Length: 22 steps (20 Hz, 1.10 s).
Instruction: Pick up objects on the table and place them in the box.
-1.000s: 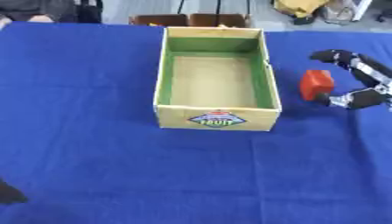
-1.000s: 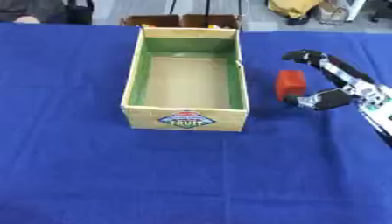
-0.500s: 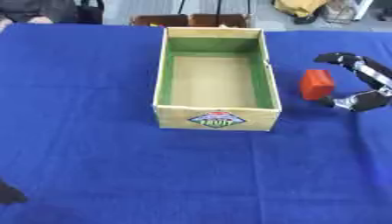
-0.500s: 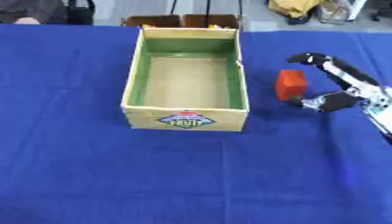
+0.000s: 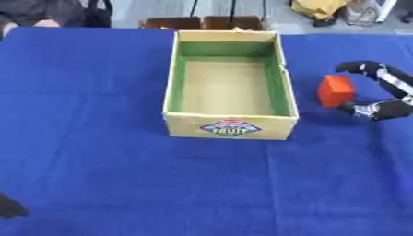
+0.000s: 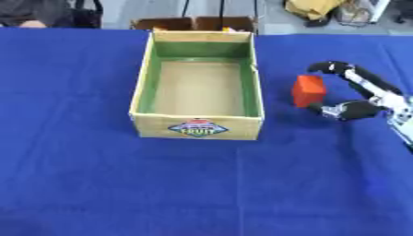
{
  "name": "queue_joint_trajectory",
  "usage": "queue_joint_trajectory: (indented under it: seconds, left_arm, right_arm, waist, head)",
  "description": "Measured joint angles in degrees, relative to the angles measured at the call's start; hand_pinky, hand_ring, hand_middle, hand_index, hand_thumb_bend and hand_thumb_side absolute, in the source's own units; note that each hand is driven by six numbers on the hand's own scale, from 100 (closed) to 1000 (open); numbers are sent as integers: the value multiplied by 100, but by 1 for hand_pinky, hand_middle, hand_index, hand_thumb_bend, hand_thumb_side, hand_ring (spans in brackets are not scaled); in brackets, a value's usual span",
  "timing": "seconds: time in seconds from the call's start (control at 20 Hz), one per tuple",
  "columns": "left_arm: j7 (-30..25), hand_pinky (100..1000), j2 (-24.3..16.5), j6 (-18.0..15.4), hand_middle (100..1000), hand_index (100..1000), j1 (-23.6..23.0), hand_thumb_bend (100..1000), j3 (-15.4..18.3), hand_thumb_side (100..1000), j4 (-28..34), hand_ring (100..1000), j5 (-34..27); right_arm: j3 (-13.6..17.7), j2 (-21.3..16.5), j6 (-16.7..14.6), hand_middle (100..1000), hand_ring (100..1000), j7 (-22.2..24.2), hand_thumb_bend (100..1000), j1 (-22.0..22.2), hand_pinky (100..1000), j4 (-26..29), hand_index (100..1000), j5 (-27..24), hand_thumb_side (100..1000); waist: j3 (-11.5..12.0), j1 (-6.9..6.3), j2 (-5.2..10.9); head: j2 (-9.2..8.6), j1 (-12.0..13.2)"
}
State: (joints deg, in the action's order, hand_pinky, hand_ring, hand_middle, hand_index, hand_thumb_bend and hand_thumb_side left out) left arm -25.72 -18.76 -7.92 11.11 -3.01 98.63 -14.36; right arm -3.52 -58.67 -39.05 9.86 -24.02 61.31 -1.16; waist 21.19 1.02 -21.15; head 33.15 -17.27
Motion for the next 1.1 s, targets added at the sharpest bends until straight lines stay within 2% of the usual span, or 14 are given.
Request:
queue_joint_trajectory:
  seconds: [0.9, 1.0, 1.1]
  left_arm:
    - [-26, 616, 0, -25, 412, 598, 0, 275, -32, 1000, 2, 550, 27]
    - [-27, 617, 1, -25, 412, 597, 0, 275, -32, 1000, 3, 550, 30]
    - [-27, 617, 1, -25, 412, 597, 0, 276, -32, 1000, 4, 550, 33]
  right_arm:
    - [-40, 92, 43, 816, 984, 147, 447, -125, 947, -119, 921, 71, 521]
    - [-40, 100, 42, 809, 981, 148, 439, -149, 946, -123, 921, 123, 511]
    - [-41, 104, 41, 759, 936, 146, 409, -166, 927, -127, 909, 163, 464]
  waist:
    - [27, -1, -89]
    - [27, 0, -93]
    - [27, 2, -103]
  head:
    - [-6, -25]
    - [-7, -26]
    - [-10, -27]
